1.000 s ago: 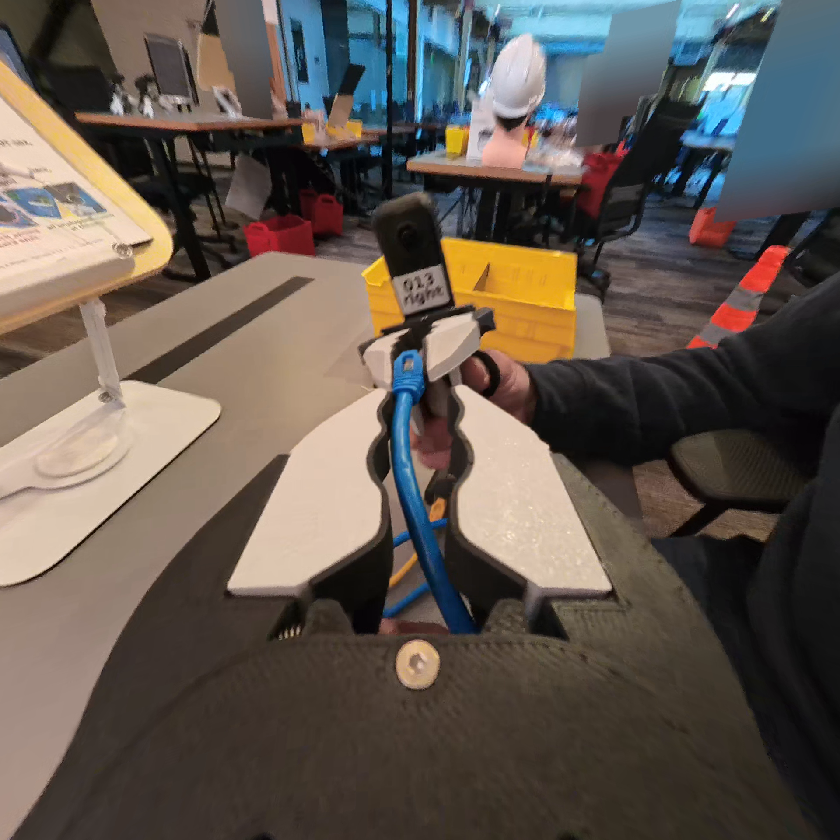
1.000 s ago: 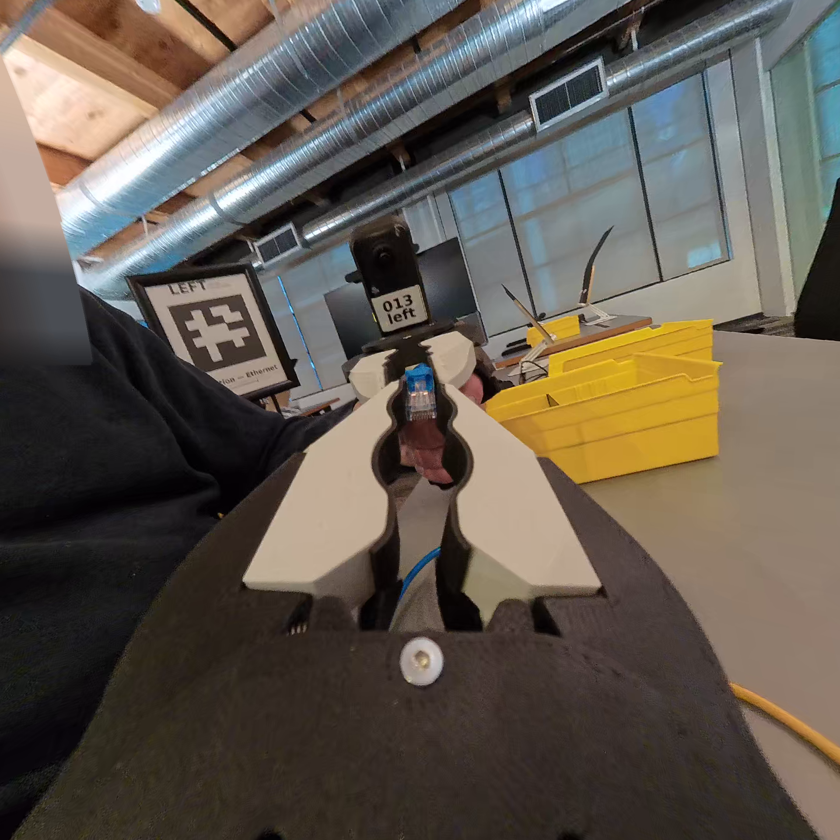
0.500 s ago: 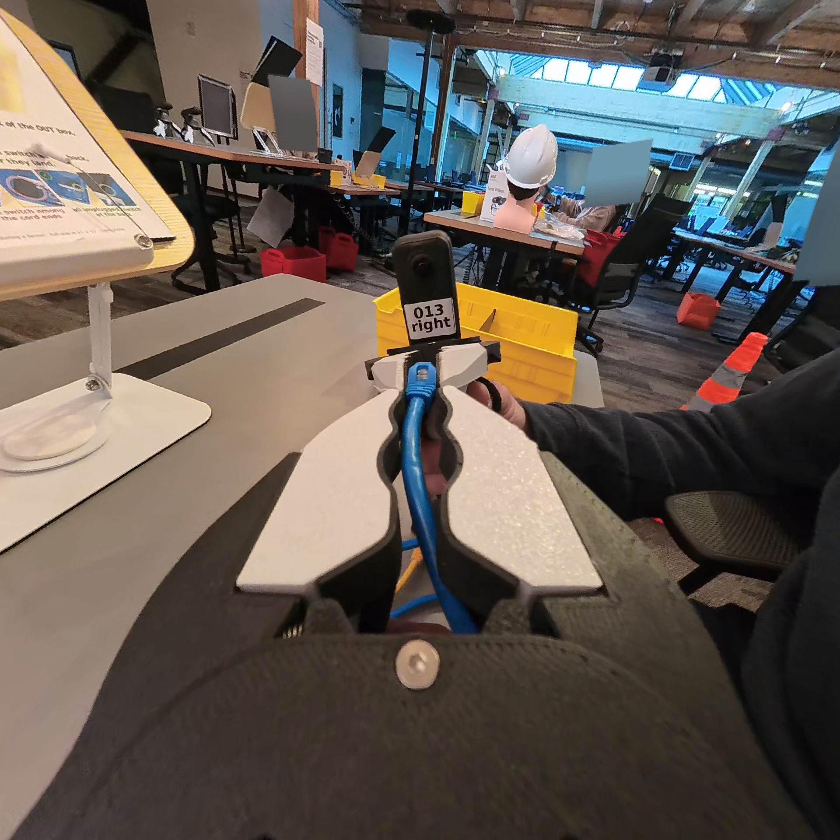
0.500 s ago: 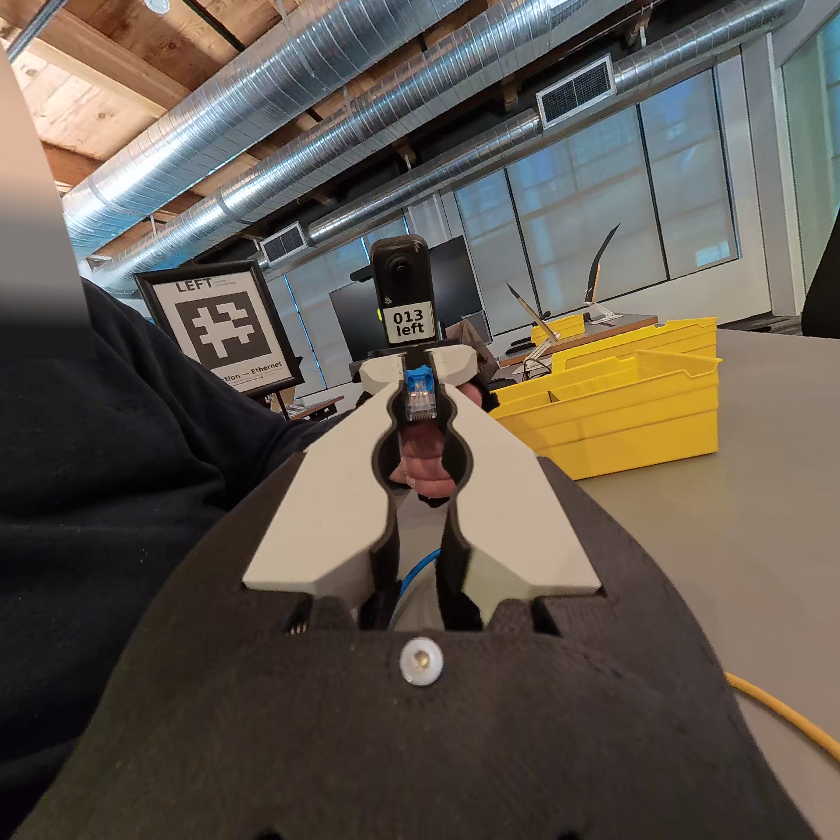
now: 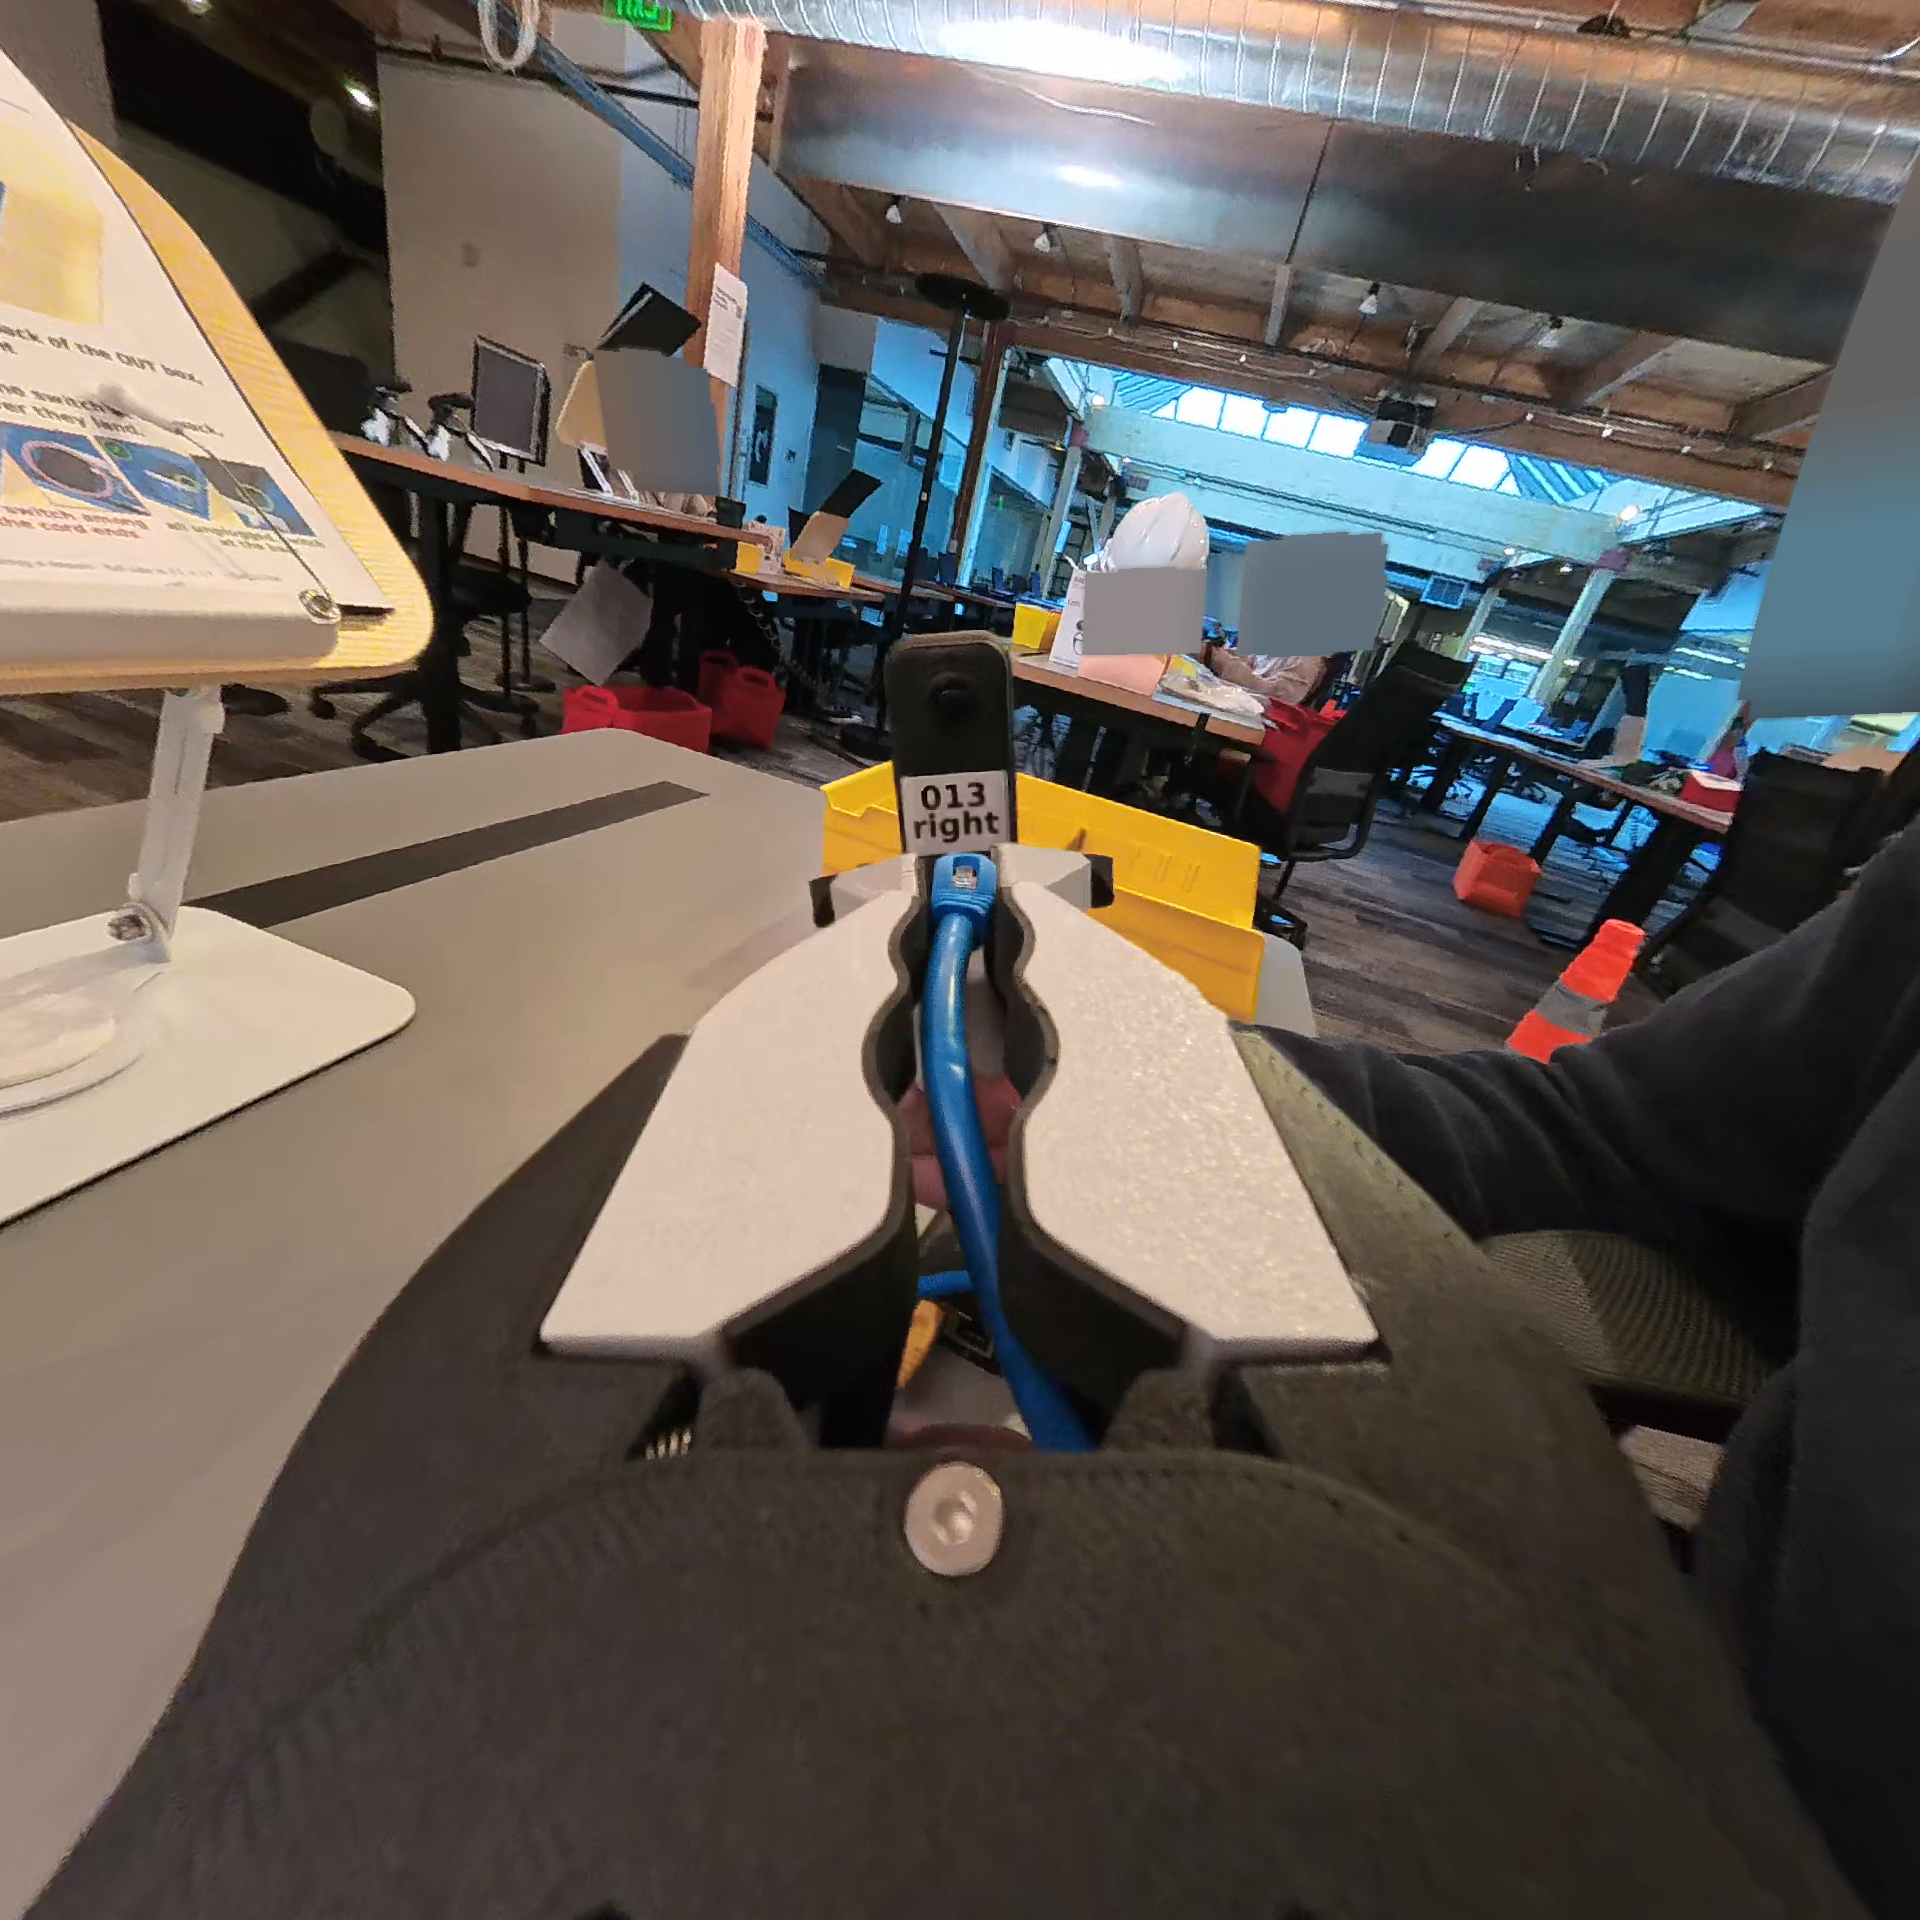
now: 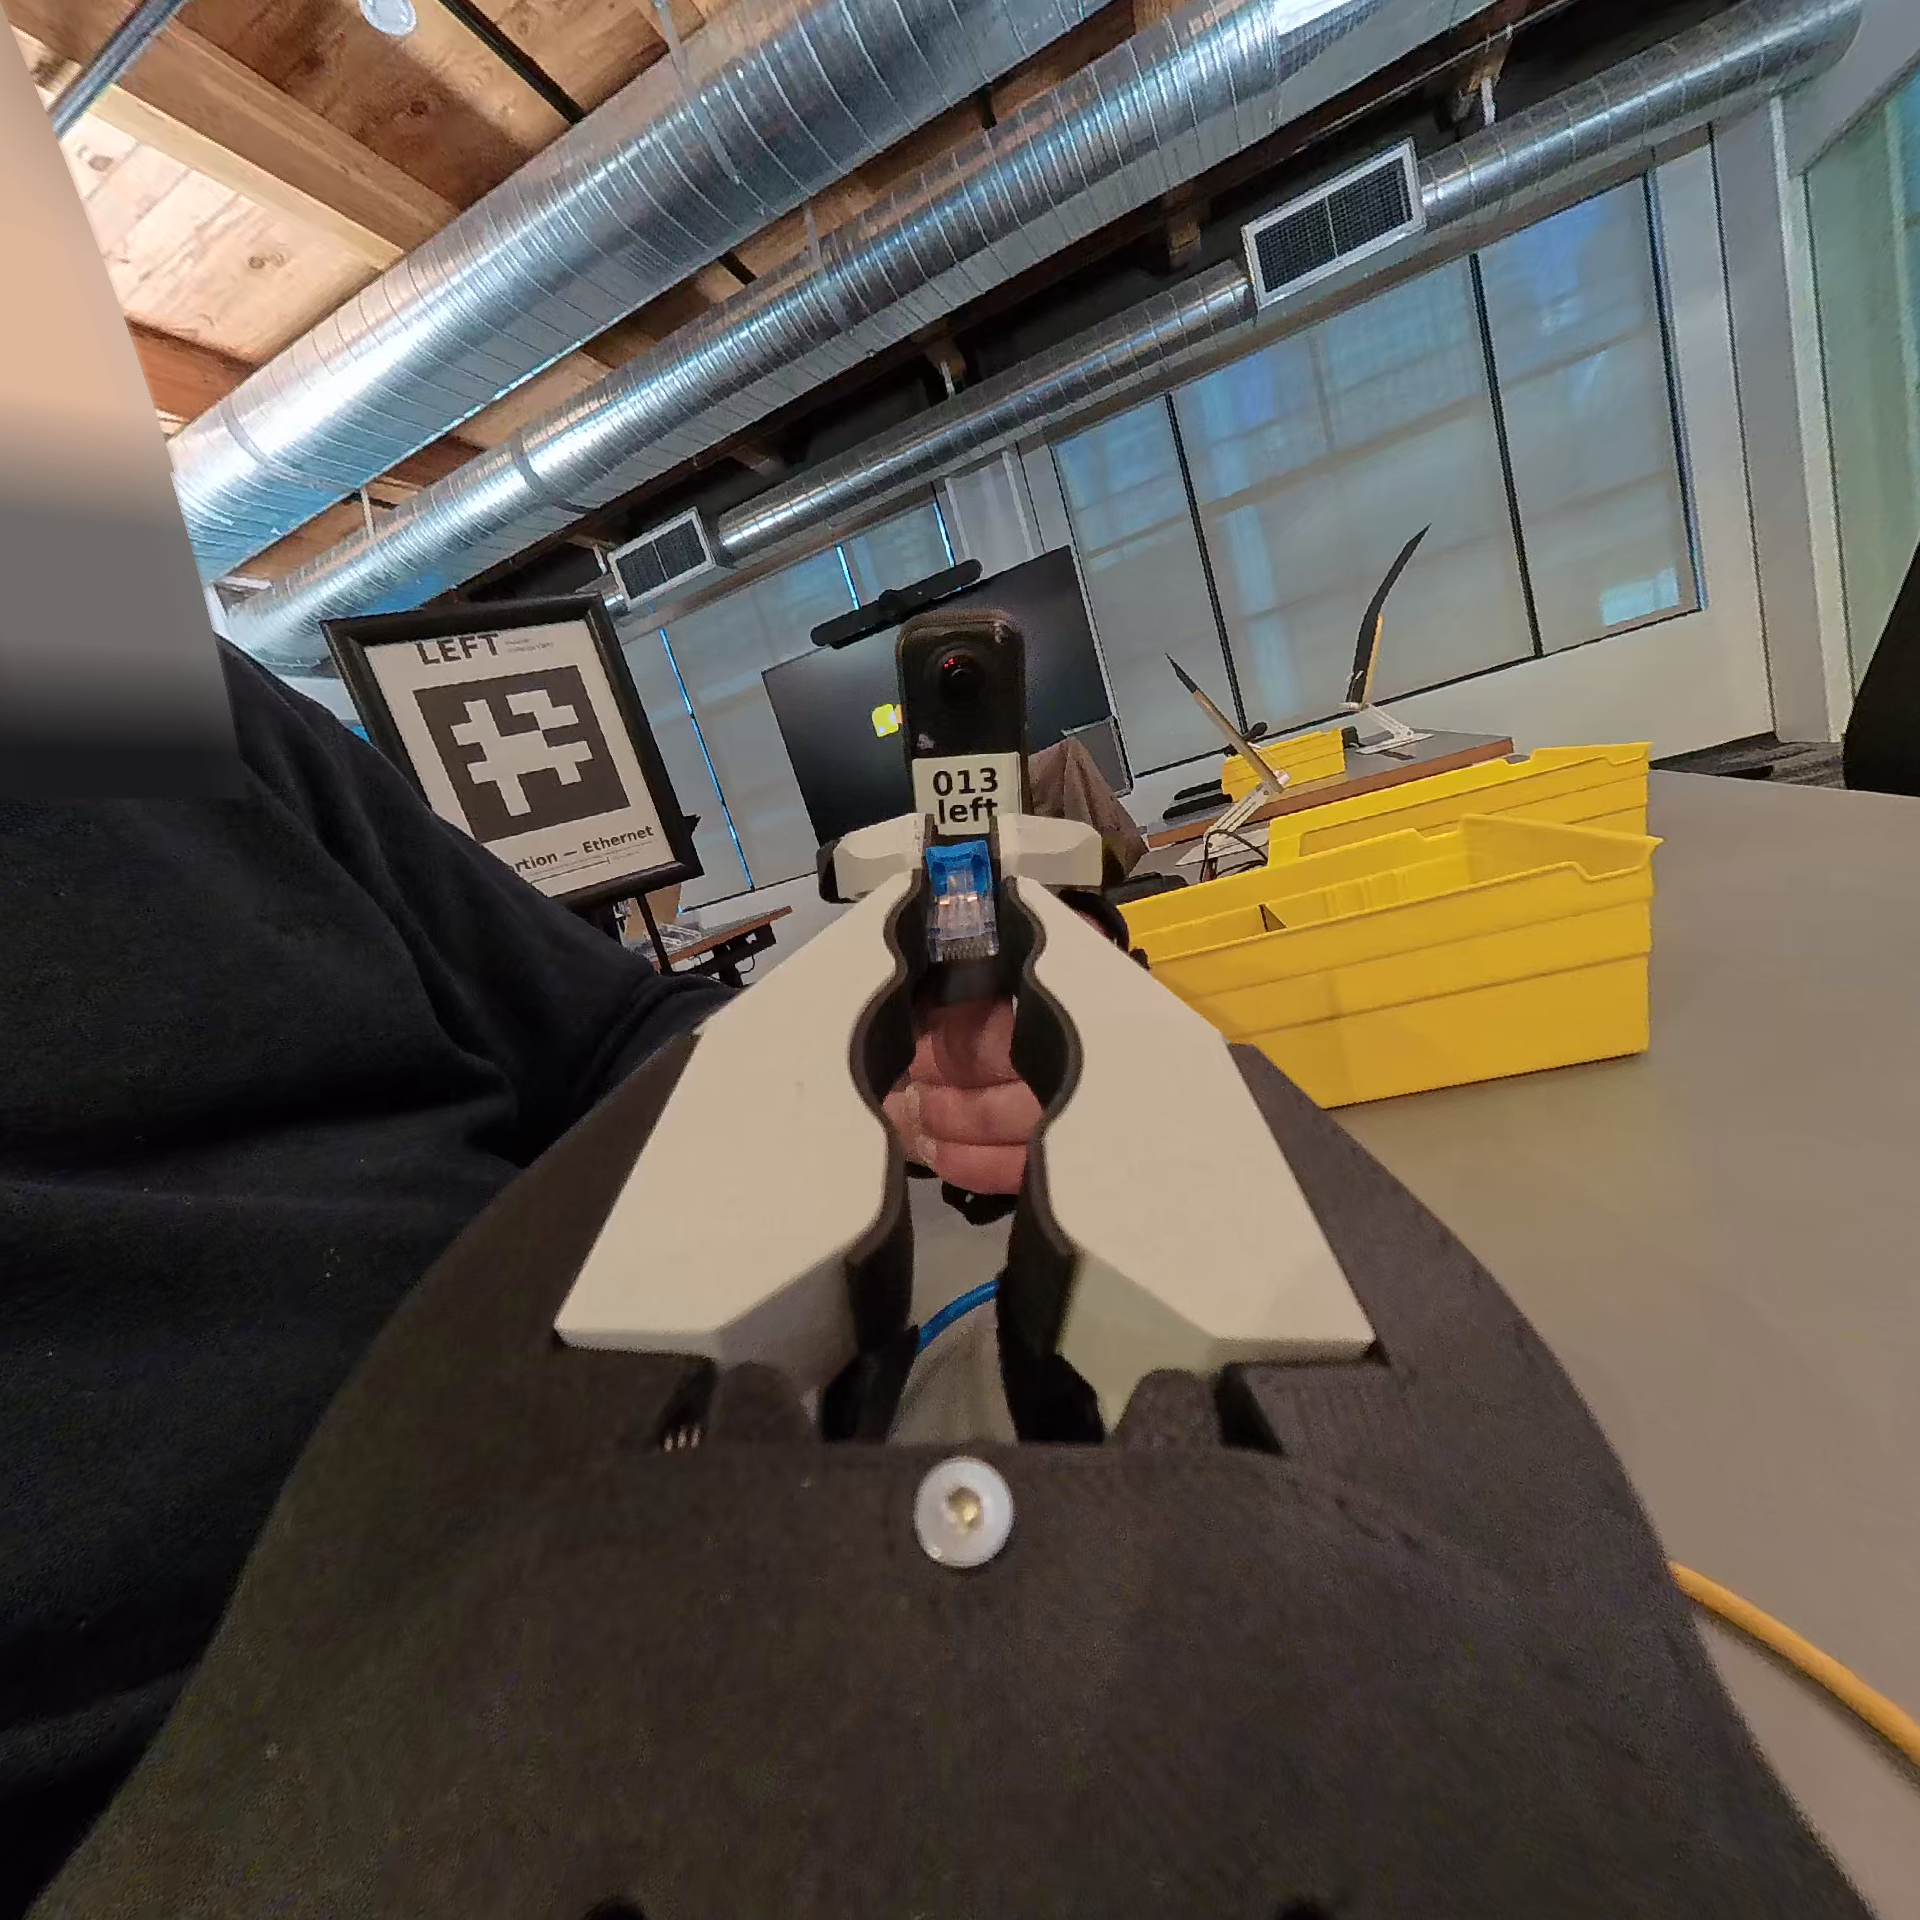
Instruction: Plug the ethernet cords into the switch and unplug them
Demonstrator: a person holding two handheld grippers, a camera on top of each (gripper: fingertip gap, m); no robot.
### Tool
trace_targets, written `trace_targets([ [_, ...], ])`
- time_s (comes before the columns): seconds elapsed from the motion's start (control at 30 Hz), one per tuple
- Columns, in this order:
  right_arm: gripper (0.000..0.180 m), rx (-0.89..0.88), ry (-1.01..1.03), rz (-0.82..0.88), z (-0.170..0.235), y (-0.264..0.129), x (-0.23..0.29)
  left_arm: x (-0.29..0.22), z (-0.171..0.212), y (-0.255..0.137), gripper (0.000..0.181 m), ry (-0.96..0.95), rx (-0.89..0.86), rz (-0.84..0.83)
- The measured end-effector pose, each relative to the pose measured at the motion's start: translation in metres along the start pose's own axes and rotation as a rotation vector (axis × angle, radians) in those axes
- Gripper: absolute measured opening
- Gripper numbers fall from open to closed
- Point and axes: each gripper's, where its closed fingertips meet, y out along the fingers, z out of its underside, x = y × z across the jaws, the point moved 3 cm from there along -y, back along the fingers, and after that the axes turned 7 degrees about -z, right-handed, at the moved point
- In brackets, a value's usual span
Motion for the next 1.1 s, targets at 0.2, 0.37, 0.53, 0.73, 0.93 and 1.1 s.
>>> trace_targets([
  [0.2, 0.011, -0.015, 0.019, -0.01, -0.002, 0.0, 0.0, -0.001, -0.001, 0.001, 0.011, 0.061, -0.017, -0.031],
  [0.37, 0.011, -0.006, 0.03, -0.009, -0.001, 0.0, -0.001, -0.001, 0.0, 0.0, 0.011, 0.084, -0.003, -0.051],
  [0.53, 0.012, 0.04, 0.025, 0.02, 0.001, 0.0, -0.006, 0.005, 0.002, -0.002, 0.011, 0.067, 0.031, -0.064],
  [0.73, 0.019, 0.088, 0.003, 0.092, 0.0, -0.007, -0.012, 0.011, 0.005, -0.007, 0.011, 0.05, 0.055, -0.084],
  [0.93, 0.03, 0.252, -0.083, 0.27, 0.0, -0.028, -0.007, 0.017, 0.005, -0.015, 0.011, 0.05, 0.079, -0.103],
  [1.1, 0.054, 0.556, -0.216, 0.599, 0.021, -0.065, 0.002, 0.021, 0.008, -0.025, 0.011, 0.056, 0.113, -0.096],
])
